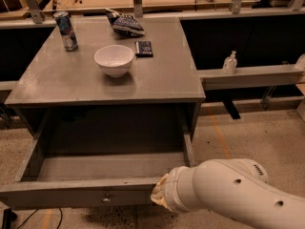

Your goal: Close top drawer

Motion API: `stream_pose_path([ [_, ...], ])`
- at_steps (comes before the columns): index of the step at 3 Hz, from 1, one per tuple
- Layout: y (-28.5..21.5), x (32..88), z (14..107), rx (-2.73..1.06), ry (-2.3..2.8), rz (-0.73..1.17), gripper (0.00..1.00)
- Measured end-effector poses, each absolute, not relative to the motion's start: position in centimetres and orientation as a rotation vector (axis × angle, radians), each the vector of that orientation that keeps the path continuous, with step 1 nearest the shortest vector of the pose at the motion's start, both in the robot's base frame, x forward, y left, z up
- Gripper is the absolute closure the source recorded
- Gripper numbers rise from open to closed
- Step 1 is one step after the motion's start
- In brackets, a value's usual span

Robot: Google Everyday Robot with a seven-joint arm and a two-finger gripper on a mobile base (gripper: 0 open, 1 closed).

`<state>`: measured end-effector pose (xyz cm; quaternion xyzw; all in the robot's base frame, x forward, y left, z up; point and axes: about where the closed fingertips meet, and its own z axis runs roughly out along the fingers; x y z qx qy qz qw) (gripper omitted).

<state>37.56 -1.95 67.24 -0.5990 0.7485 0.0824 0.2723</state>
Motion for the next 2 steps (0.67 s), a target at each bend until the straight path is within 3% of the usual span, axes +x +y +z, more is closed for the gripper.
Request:
stream_pose_path([
  [2, -2.3, 40.6, 67.6, -1.613, 1.974, 0.095, 1.0],
])
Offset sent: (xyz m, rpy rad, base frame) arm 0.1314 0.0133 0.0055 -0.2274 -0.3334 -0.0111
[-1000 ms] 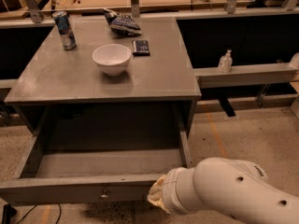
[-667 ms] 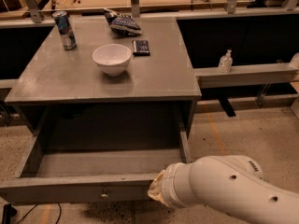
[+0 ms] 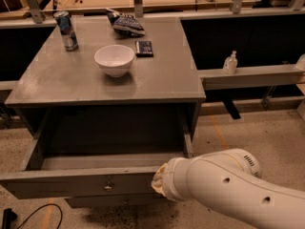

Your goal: Close top drawer

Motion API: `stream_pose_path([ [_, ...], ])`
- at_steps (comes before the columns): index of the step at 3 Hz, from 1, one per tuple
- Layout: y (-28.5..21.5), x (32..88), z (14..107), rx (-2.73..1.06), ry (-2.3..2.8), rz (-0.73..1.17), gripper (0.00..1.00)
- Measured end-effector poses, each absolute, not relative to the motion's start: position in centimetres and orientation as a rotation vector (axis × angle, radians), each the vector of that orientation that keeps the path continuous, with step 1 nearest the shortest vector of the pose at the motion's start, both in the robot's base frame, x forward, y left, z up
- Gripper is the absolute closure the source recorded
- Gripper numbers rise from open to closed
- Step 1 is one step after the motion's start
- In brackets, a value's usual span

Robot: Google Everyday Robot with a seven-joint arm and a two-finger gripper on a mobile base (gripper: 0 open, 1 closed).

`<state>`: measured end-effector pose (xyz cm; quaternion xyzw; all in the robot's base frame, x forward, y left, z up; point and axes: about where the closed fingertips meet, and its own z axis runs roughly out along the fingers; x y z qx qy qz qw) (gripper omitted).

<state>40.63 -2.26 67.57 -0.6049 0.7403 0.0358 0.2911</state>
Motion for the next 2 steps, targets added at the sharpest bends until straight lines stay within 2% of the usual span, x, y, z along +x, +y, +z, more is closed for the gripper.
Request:
stream_pose_path([
  [2, -2.53, 43.41, 68.38, -1.626, 1.925, -0.039, 1.0],
])
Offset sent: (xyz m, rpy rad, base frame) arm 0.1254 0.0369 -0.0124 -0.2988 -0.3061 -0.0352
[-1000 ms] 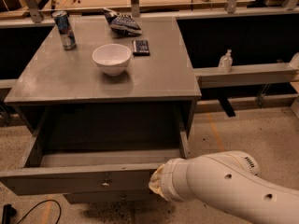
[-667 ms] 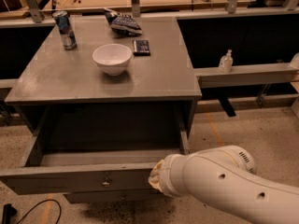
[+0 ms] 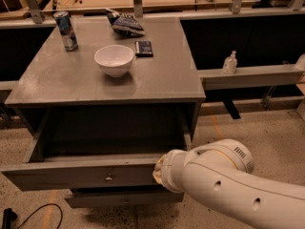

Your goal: Close top drawer

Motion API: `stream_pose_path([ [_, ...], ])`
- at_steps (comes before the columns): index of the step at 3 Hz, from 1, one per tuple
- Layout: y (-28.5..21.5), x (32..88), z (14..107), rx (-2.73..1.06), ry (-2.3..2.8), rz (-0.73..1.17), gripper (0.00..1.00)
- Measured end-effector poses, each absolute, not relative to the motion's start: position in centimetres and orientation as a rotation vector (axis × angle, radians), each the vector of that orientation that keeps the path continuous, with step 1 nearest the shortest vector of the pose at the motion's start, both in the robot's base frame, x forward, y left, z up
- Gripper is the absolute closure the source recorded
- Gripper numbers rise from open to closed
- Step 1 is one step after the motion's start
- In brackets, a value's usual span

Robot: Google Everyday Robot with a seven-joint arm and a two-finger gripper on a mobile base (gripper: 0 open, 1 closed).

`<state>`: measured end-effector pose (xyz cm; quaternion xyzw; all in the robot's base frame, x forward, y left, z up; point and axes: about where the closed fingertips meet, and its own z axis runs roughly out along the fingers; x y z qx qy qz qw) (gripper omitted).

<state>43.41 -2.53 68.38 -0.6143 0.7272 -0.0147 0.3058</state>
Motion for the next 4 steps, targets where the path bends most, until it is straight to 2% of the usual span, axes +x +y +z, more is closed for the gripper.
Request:
stream_pose_path([
  [2, -2.8, 43.5, 68.5, -1.638, 1.916, -0.078, 1.0],
  [4, -5.6, 42.5, 71.2, -1.582, 1.909, -0.321, 1.0],
])
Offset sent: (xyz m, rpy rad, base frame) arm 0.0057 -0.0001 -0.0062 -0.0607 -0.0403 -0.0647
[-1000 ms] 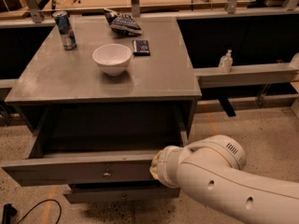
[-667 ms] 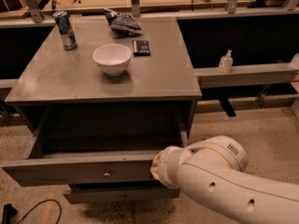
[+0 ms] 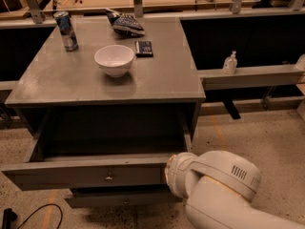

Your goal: Close top drawer

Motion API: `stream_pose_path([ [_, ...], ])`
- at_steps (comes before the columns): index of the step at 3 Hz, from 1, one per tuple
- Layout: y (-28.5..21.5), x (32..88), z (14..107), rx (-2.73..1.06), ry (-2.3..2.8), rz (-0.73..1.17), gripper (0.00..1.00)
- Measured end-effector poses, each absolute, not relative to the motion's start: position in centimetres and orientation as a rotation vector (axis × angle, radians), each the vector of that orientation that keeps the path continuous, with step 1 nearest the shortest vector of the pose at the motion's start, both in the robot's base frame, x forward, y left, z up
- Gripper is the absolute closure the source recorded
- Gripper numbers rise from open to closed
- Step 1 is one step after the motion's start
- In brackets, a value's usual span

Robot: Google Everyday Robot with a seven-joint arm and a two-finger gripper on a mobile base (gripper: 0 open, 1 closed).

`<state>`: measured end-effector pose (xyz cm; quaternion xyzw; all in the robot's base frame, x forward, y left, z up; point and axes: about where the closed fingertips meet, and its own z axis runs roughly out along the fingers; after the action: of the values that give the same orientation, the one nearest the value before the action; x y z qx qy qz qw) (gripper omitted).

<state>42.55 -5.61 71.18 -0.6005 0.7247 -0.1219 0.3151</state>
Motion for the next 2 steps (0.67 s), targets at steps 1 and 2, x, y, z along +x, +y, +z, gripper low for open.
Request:
stream_pose_path([
  [1, -4.0, 42.8, 70.6, -1.593, 1.887, -0.349, 1.0],
  [2, -2.5, 43.0, 69.8, -1.607, 1.87, -0.379, 1.0],
])
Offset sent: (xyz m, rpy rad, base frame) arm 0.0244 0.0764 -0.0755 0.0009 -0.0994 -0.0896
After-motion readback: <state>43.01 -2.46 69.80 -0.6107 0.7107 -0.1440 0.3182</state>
